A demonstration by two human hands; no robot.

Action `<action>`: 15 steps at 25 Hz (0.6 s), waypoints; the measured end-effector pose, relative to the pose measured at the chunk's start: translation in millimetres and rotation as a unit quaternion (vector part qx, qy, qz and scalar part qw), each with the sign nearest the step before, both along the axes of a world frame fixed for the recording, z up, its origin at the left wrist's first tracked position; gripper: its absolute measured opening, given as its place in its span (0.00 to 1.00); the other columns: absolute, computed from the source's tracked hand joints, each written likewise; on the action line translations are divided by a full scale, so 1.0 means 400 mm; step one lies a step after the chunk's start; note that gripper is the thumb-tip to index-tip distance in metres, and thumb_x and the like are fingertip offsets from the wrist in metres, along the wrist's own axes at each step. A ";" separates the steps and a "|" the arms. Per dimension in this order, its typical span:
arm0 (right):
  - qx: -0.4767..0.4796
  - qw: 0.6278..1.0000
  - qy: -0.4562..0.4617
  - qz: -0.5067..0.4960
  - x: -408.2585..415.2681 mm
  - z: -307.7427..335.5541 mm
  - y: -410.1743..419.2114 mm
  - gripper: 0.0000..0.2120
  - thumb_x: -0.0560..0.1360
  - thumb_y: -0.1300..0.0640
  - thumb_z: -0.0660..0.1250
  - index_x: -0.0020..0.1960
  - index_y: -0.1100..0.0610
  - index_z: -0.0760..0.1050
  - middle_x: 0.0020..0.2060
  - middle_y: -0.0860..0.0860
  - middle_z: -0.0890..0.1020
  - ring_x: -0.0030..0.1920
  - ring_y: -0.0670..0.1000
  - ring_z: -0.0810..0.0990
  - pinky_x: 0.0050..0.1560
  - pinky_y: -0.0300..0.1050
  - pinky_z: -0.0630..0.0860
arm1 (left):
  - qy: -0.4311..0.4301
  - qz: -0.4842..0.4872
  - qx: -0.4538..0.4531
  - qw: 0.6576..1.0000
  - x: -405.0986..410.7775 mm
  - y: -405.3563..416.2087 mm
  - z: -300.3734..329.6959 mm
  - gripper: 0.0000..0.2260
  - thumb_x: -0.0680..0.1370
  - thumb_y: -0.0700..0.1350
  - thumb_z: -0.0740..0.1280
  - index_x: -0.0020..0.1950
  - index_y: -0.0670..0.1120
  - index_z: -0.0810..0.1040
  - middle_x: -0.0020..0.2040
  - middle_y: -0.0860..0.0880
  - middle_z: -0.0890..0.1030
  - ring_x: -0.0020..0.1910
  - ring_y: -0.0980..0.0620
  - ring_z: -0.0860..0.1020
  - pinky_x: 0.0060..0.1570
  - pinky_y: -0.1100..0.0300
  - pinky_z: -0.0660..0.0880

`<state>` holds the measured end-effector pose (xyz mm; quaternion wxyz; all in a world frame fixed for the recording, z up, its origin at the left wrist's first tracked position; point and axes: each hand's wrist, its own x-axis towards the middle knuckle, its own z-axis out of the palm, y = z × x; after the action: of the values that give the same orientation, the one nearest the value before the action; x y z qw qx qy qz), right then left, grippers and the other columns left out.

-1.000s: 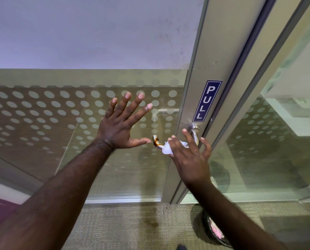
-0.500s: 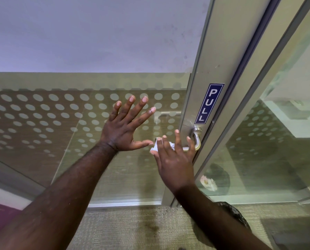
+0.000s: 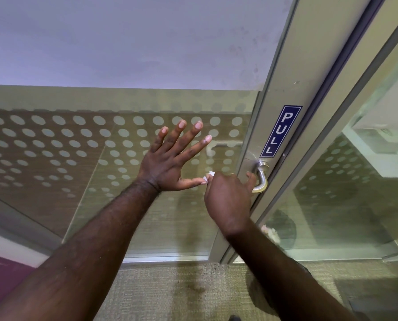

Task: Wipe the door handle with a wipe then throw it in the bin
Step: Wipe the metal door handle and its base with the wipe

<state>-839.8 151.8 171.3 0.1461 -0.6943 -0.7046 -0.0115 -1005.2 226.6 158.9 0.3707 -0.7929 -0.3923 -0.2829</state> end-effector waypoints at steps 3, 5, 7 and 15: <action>-0.077 0.994 0.082 -0.006 0.009 0.038 0.028 0.11 0.79 0.55 0.59 0.41 0.53 0.77 0.40 0.52 0.83 0.46 0.57 0.81 0.60 0.63 0.59 | 0.002 -0.002 0.002 1.000 -0.002 0.002 -0.003 0.43 0.74 0.76 0.52 0.81 0.53 0.51 0.81 0.49 0.45 0.80 0.45 0.44 0.76 0.48 0.38; -0.131 0.985 0.112 -0.009 0.013 0.056 0.044 0.14 0.79 0.55 0.59 0.36 0.53 0.72 0.44 0.52 0.82 0.51 0.57 0.80 0.59 0.64 0.60 | 0.006 -0.001 0.002 1.000 -0.003 0.004 -0.003 0.43 0.74 0.76 0.52 0.81 0.52 0.50 0.81 0.49 0.44 0.79 0.45 0.43 0.75 0.48 0.37; -0.175 0.974 0.142 -0.013 0.014 0.061 0.061 0.11 0.80 0.54 0.60 0.42 0.52 0.77 0.47 0.52 0.80 0.55 0.57 0.78 0.61 0.65 0.60 | 0.010 0.001 -0.001 1.000 -0.004 0.005 -0.003 0.42 0.74 0.76 0.50 0.81 0.52 0.50 0.81 0.49 0.43 0.79 0.45 0.42 0.75 0.48 0.37; -0.055 0.995 -0.025 0.074 0.006 0.062 0.041 0.07 0.78 0.54 0.62 0.46 0.50 0.79 0.42 0.49 0.83 0.49 0.52 0.80 0.56 0.58 0.50 | 0.008 -0.007 -0.018 1.000 -0.008 -0.004 0.002 0.40 0.75 0.75 0.46 0.81 0.53 0.48 0.81 0.50 0.43 0.79 0.46 0.43 0.75 0.48 0.37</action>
<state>-837.3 168.0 195.9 0.0904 -0.6468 -0.7570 0.0203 -1008.4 225.0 159.7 0.3573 -0.8046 -0.3887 -0.2719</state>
